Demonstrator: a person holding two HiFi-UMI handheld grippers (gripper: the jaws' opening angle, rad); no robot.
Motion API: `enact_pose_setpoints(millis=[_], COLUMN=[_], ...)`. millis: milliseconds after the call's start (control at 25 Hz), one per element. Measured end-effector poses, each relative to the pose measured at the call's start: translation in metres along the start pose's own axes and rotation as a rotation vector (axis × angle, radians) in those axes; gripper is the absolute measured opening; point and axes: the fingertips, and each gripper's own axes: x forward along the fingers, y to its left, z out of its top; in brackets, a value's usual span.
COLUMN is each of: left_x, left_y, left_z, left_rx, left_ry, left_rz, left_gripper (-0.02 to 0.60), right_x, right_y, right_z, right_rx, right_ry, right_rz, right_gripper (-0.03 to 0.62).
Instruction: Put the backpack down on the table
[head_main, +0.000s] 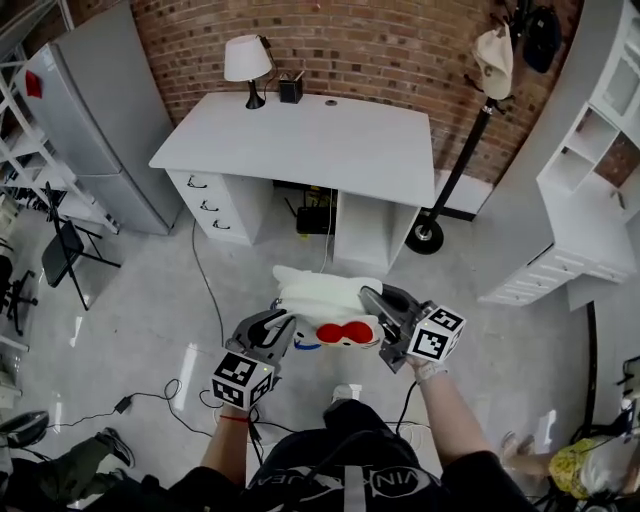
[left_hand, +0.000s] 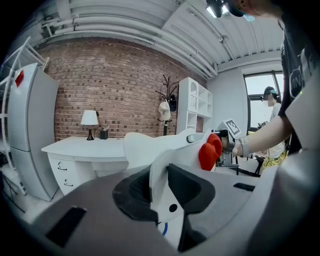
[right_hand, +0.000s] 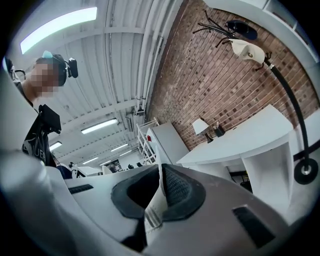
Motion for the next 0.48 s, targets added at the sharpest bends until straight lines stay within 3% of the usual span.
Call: enact_pose_setpoints(millis=[480], left_x=[0.075], left_y=[0.021], left_z=[0.036], left_rx=[0.01], left_ry=[-0.008], left_rz=[0.026], left_gripper=[0.078], right_x=[0.015], right_y=[-0.069], right_z=[0.05], right_rx=[-0.008], right_ry=[-0.01], right_rz=[0.018], right_gripper=[0.015])
